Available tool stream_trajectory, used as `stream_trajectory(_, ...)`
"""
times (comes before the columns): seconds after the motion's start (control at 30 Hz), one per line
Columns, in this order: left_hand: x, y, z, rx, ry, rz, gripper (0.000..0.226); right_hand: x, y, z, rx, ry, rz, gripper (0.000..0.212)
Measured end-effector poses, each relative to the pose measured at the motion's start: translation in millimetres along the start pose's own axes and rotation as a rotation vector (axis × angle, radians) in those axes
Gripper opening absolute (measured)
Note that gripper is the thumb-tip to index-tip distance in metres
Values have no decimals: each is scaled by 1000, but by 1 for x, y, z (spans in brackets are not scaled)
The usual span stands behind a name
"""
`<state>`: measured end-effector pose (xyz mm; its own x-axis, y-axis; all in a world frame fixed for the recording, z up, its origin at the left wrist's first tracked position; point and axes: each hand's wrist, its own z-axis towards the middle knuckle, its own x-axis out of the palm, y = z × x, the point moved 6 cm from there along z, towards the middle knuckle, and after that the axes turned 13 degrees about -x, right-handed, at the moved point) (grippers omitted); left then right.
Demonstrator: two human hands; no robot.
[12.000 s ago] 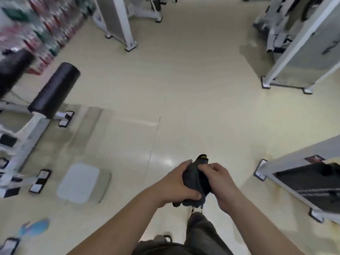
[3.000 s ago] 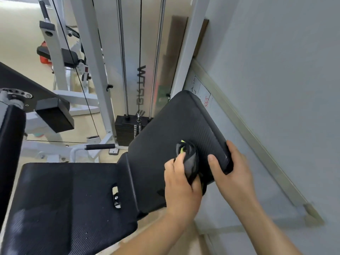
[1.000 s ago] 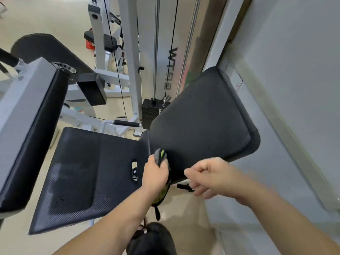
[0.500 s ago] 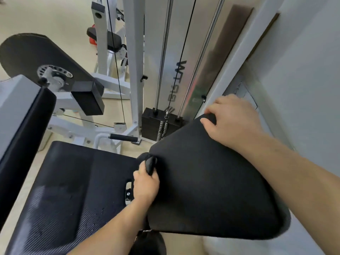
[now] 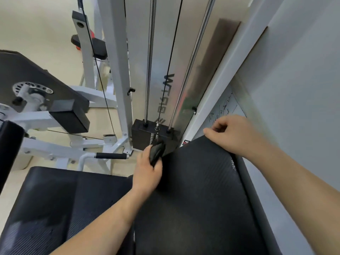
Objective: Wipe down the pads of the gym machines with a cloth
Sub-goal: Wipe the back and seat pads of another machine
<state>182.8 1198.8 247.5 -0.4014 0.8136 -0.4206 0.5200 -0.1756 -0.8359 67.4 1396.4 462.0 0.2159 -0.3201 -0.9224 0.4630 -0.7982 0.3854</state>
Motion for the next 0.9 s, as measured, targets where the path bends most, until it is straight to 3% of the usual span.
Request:
stream_trajectory(0.1,-7,0,16,-193,47,82,36,-1,-6,0,48,22,155,28)
stream_trajectory(0.23,0,-97,7,-3,240,-34,31,-1,-12,15,86,55,203,34)
stream_trajectory(0.33,19,-174,-5,165,534,-121,40,-8,-20,30,120,-45,196,21)
stream_trajectory(0.4,31,-196,-8,228,707,-137,43,-18,-29,34,161,-140,241,10)
stream_trajectory(0.47,40,-192,-2,217,804,-107,44,-23,-33,35,171,-131,249,5)
stream_trajectory(0.6,48,-130,37,121,838,87,43,-2,-15,45,112,236,196,22)
stream_trajectory(0.73,26,-27,81,-57,749,423,41,42,22,66,19,611,-60,34)
stream_trajectory(0.9,22,-18,89,-102,719,246,40,123,58,83,-109,929,-370,21)
